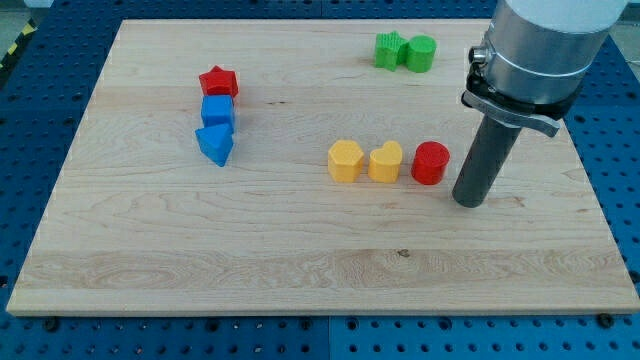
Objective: Push the red circle closer to the green star
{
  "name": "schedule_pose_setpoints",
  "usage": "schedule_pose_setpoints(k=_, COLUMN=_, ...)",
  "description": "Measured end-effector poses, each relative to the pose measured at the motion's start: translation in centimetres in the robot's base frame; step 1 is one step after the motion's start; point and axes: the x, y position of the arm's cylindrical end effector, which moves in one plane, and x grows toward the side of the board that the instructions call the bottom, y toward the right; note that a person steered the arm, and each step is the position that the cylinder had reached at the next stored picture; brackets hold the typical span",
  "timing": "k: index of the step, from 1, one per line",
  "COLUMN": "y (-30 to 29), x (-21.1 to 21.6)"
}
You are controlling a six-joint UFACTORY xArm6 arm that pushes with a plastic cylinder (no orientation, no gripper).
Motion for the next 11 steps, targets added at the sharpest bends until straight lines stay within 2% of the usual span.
schedule_pose_setpoints(k=6, y=-3.1, x=-2.2)
schedule_pose_setpoints(k=9, y=-3.5, x=-10.9)
schedule_pose_setpoints(k=11, y=-7.8, x=-17.3)
